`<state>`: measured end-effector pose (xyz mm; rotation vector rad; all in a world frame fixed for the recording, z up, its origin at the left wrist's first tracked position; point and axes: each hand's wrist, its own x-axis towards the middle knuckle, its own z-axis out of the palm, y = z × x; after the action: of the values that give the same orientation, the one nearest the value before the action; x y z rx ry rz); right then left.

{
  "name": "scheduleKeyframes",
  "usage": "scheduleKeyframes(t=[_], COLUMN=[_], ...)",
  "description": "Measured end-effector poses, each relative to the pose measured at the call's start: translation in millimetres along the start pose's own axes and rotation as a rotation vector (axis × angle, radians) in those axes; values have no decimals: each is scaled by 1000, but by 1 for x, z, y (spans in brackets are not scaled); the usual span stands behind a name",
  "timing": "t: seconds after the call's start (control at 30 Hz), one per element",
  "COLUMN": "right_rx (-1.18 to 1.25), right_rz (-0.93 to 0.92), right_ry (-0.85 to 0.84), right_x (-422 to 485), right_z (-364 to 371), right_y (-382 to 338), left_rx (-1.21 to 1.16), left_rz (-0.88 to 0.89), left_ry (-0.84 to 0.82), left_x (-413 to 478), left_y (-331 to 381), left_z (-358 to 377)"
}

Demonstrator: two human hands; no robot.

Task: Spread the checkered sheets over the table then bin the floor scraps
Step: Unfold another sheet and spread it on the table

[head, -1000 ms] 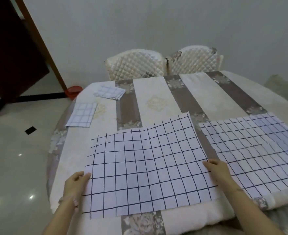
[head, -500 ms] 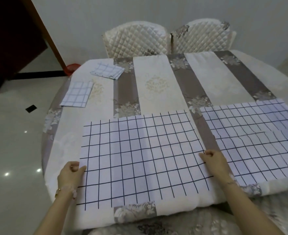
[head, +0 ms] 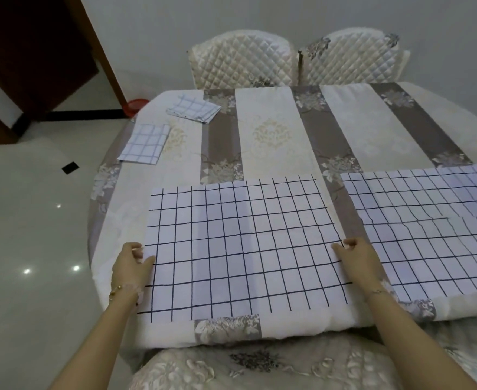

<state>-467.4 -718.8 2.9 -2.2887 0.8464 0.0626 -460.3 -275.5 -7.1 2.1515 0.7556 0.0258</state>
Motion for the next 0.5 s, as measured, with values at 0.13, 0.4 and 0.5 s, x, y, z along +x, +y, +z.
scheduleKeyframes(t=[0.13, 0.4, 0.5], right_rx=[-112, 125, 237], right_rz=[-106, -307, -347], right_ry=[93, -330, -509], right_x=[-14, -68, -108], right_z=[-8, 38, 68], right_y=[-7, -67, -102], left_rx=[61, -184, -383], left_rz=[63, 2, -131], left_ry=[13, -26, 19], left_x=[-9, -81, -114], left_y=[1, -40, -77], left_z=[-16, -64, -82])
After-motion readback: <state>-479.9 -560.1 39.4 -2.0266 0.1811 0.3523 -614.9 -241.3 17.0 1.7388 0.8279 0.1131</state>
